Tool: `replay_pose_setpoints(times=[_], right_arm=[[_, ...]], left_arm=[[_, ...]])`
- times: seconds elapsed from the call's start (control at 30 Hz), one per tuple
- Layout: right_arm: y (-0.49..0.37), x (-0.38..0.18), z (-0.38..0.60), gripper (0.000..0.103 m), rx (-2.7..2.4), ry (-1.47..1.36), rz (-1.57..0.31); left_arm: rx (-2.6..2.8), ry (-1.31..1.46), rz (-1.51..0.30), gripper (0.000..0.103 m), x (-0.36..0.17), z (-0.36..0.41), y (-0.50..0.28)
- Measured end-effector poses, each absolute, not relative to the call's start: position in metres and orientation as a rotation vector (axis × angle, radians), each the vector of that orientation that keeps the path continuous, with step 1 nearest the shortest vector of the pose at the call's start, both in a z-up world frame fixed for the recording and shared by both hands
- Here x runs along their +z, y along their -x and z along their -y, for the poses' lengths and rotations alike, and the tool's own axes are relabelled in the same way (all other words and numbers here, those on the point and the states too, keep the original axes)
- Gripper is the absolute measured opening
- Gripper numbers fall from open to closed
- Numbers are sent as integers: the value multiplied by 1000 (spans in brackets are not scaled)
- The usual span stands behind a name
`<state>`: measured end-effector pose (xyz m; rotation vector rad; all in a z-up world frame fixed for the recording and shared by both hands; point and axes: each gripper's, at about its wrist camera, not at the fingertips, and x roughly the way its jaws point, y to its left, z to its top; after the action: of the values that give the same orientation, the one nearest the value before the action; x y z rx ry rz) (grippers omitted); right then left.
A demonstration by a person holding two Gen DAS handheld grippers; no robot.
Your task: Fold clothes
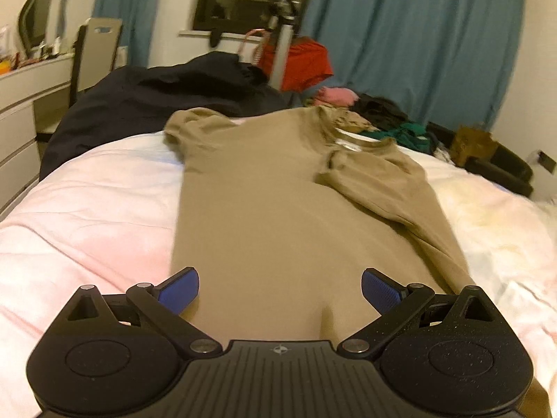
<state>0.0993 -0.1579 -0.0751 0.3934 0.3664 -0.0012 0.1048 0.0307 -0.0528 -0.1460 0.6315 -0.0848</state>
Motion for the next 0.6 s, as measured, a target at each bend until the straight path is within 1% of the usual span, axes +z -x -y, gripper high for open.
replay_pose_setpoints(times=[0.1, 0.3, 0.47, 0.6], right_arm=[[-94, -72, 181, 95, -28, -420, -320], [-86, -77, 240, 95, -106, -487, -309], [-83, -90, 279, 95, -237, -532, -324], [-82, -94, 289, 95, -238, -568, -306]], left_arm=[[-131, 118, -648, 99, -50, -12, -89], [-263, 118, -714, 94, -41, 43, -68], [-389, 100, -785, 84, -35, 111, -58], [-492, 99, -852, 79, -35, 161, -53]])
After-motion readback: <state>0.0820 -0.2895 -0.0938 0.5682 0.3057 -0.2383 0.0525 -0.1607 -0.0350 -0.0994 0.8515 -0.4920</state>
